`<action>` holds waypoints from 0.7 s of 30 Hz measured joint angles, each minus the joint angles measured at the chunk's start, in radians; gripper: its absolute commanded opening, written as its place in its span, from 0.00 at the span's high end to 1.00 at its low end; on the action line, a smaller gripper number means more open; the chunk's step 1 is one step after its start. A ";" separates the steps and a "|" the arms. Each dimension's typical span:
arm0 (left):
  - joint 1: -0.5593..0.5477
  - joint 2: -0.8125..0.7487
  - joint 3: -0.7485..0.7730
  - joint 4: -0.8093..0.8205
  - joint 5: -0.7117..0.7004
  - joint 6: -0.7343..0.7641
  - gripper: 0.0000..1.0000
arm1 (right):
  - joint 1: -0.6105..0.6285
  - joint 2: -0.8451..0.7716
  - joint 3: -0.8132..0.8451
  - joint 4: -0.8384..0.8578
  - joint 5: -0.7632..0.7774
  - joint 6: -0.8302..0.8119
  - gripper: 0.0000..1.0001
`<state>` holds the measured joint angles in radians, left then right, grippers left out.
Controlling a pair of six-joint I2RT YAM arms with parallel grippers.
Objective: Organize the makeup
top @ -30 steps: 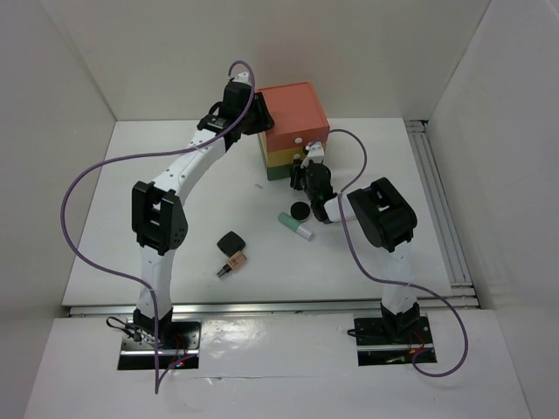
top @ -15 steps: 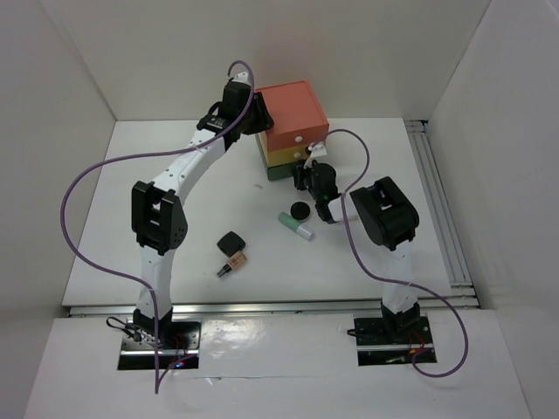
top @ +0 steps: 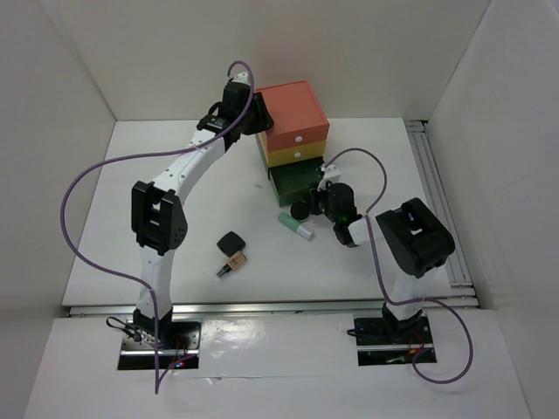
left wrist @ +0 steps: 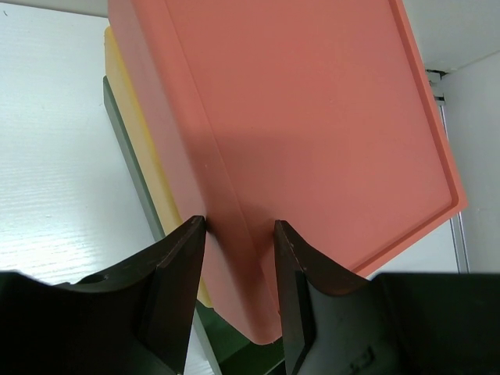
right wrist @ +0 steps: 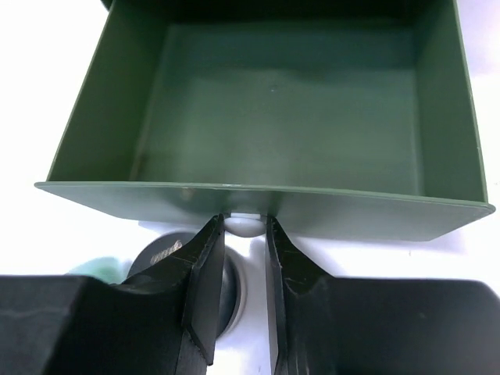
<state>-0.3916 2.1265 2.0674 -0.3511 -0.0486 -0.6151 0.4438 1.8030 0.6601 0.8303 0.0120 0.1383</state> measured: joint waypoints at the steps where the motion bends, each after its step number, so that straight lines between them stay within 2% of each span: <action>1: 0.000 0.000 -0.002 0.001 0.000 -0.003 0.48 | 0.002 -0.016 -0.008 -0.009 -0.001 0.002 0.98; 5: 0.000 -0.002 -0.008 0.007 -0.002 -0.018 0.48 | 0.014 -0.052 -0.033 -0.053 0.002 0.002 0.94; 6: 0.000 -0.002 -0.008 0.007 -0.002 -0.018 0.45 | 0.017 -0.055 -0.033 -0.068 0.008 0.002 0.91; 8: 0.000 -0.002 -0.009 0.007 -0.005 -0.019 0.42 | 0.023 -0.056 -0.033 -0.087 0.020 0.002 0.90; 9: 0.000 -0.002 -0.011 0.008 -0.005 -0.020 0.42 | 0.027 -0.057 -0.033 -0.095 0.027 0.003 0.86; 11: 0.000 -0.002 -0.011 0.008 -0.006 -0.019 0.36 | 0.032 -0.069 -0.033 -0.117 0.035 0.002 0.70; 13: 0.000 -0.002 -0.012 0.006 -0.006 -0.019 0.27 | 0.038 -0.092 -0.032 -0.154 0.040 -0.006 0.49; 17: 0.000 -0.006 -0.012 -0.009 -0.007 -0.013 0.17 | 0.053 -0.163 -0.006 -0.243 0.050 -0.013 0.32; 18: 0.000 -0.010 -0.013 -0.018 -0.006 -0.010 0.13 | 0.055 -0.179 0.010 -0.272 0.052 -0.016 0.25; 19: 0.000 -0.015 -0.013 -0.032 -0.006 -0.002 0.06 | 0.056 -0.195 0.025 -0.297 0.051 -0.019 0.23; 21: 0.000 -0.031 -0.018 -0.059 -0.002 0.019 0.00 | 0.057 -0.236 0.045 -0.346 0.035 -0.032 0.19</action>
<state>-0.3916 2.0956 2.0495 -0.4099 -0.0505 -0.5964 0.5007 1.5669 0.7055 0.4847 0.0467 0.1066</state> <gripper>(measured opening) 0.957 0.783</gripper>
